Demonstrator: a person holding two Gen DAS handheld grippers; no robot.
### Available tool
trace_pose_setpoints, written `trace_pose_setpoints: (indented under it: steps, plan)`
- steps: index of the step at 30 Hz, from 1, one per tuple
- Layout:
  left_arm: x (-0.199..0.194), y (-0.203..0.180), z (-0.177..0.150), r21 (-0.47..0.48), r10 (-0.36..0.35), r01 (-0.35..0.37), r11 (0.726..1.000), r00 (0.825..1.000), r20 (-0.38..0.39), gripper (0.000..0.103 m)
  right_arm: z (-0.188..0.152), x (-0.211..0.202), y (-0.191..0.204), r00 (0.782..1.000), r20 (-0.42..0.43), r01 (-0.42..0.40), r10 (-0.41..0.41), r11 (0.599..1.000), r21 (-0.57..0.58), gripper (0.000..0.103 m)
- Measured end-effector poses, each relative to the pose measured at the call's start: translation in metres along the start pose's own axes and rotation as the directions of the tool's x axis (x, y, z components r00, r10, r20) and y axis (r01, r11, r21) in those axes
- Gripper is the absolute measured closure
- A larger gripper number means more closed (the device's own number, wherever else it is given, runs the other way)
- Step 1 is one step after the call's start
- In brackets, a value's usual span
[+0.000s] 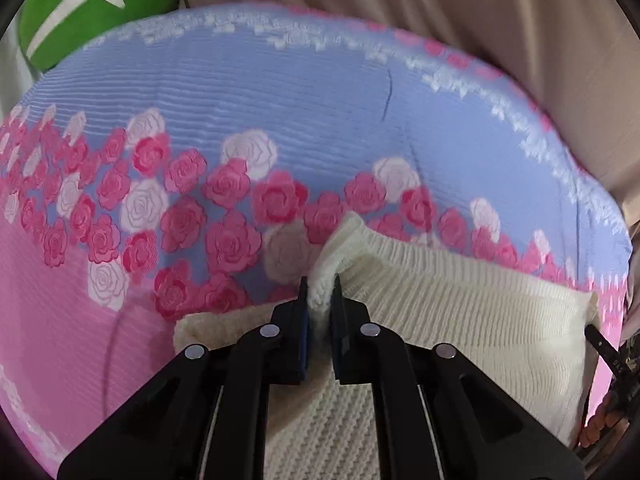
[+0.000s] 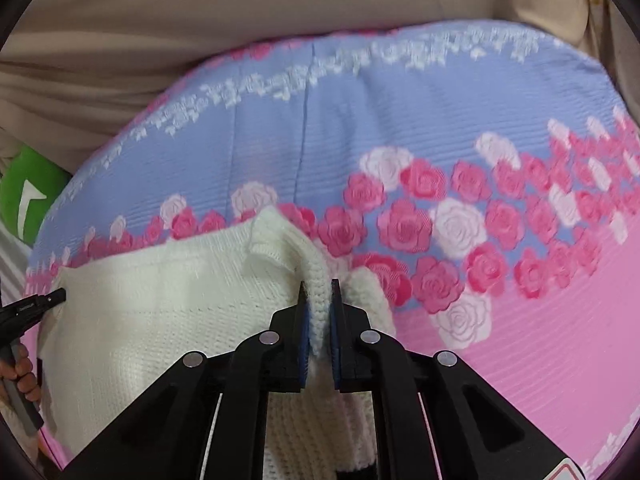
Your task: Fold small clothes
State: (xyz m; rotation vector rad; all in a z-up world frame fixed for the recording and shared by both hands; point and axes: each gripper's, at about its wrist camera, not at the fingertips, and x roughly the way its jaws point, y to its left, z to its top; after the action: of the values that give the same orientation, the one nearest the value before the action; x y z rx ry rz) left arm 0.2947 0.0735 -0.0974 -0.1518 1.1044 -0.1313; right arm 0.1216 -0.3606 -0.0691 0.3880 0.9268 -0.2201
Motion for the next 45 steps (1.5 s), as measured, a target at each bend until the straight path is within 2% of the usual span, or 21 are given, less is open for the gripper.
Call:
trace_pose_setpoints:
  steps: [4,6,7,9,11,14,17,19,22,24,26,28,32,34,36,38,39,40,41,43,45]
  plan:
    - [-0.047,-0.003,-0.005,0.011,0.006,-0.007,1.0,0.998,0.059,0.091,-0.008,-0.073,0.029,0.987,0.16,0.019,-0.008,0.998,-0.067,0.089]
    - [-0.078,-0.011,-0.013,0.032,0.017,-0.02,0.999,0.995,0.096,0.087,-0.027,-0.098,0.055,0.986,0.161,-0.023,0.045,0.99,-0.14,0.087]
    - [-0.094,-0.022,-0.023,0.05,0.001,-0.006,0.999,0.995,0.102,0.082,-0.038,-0.103,0.07,0.987,0.135,-0.062,0.085,0.984,-0.168,0.087]
    - [-0.106,-0.041,-0.043,0.09,-0.057,0.049,0.995,0.995,0.083,0.081,-0.07,-0.099,0.104,0.984,0.036,-0.159,0.172,0.959,-0.235,0.087]
    - [-0.101,-0.069,-0.075,0.148,-0.117,0.116,0.982,0.993,0.0,0.081,-0.112,-0.085,0.145,0.969,-0.079,-0.249,0.236,0.915,-0.318,0.091]
    - [-0.077,-0.087,-0.114,0.188,-0.099,0.118,0.975,0.989,-0.109,0.079,-0.159,-0.058,0.175,0.948,-0.205,-0.307,0.243,0.87,-0.386,0.097]
    - [-0.067,-0.064,-0.137,0.166,-0.035,0.057,0.984,0.99,-0.135,0.081,-0.17,-0.047,0.141,0.962,-0.214,-0.239,0.171,0.906,-0.35,0.1]
    - [-0.075,-0.037,-0.143,0.146,-0.008,0.026,0.989,0.992,-0.126,0.083,-0.167,-0.049,0.095,0.973,-0.201,-0.164,0.112,0.95,-0.265,0.103]
    - [-0.087,0.008,-0.156,0.116,0.085,-0.07,0.991,0.989,-0.125,0.087,-0.169,-0.063,0.02,0.985,-0.173,-0.039,0.014,0.989,-0.143,0.103]
    - [-0.09,0.038,-0.166,0.059,0.085,-0.077,0.995,0.985,-0.149,0.099,-0.175,-0.074,-0.024,0.987,-0.16,0.004,-0.013,0.998,-0.058,0.103]
    - [-0.092,0.056,-0.174,0.003,0.066,-0.067,0.998,0.984,-0.165,0.101,-0.18,-0.085,-0.051,0.985,-0.16,0.073,-0.071,0.997,0.006,0.103]
    - [-0.103,0.058,-0.178,-0.04,0.052,-0.059,0.997,0.986,-0.159,0.101,-0.178,-0.1,-0.051,0.983,-0.131,0.132,-0.128,0.991,0.023,0.1]
    - [-0.126,0.027,-0.175,-0.017,-0.001,0.0,1.0,0.995,-0.099,0.1,-0.168,-0.117,-0.002,0.998,-0.055,0.002,-0.004,1.0,-0.024,0.1]
    - [-0.123,0.01,-0.176,0.007,-0.012,0.012,1.0,0.995,-0.096,0.091,-0.168,-0.104,0.035,0.996,-0.075,-0.05,0.043,0.994,-0.099,0.1]
    - [-0.109,0.004,-0.178,0.028,0.029,-0.026,0.999,0.993,-0.113,0.09,-0.175,-0.088,0.048,0.992,-0.115,-0.059,0.042,0.987,-0.147,0.1]
    - [-0.095,0.012,-0.182,0.021,0.085,-0.083,0.996,0.987,-0.137,0.09,-0.184,-0.062,0.04,0.986,-0.165,-0.012,-0.013,0.988,-0.152,0.103]
    - [-0.092,0.025,-0.187,-0.017,0.084,-0.088,0.996,0.984,-0.157,0.09,-0.191,-0.06,0.026,0.987,-0.16,-0.012,-0.009,0.992,-0.128,0.103]
    - [-0.094,0.036,-0.189,-0.065,0.05,-0.061,0.996,0.986,-0.161,0.09,-0.195,-0.066,0.012,0.989,-0.146,-0.049,0.037,0.996,-0.079,0.103]
    - [-0.103,0.049,-0.191,-0.108,0.026,-0.043,0.993,0.987,-0.157,0.091,-0.194,-0.071,-0.001,0.986,-0.164,-0.026,0.018,0.999,-0.046,0.103]
    - [-0.119,0.061,-0.19,-0.107,0.034,-0.049,0.993,0.99,-0.133,0.091,-0.191,-0.084,-0.009,0.985,-0.16,0.06,-0.066,0.997,-0.046,0.103]
    - [-0.132,0.064,-0.181,-0.113,0.028,-0.04,0.993,0.994,-0.103,0.091,-0.179,-0.097,-0.013,0.989,-0.124,0.07,-0.074,0.997,-0.039,0.098]
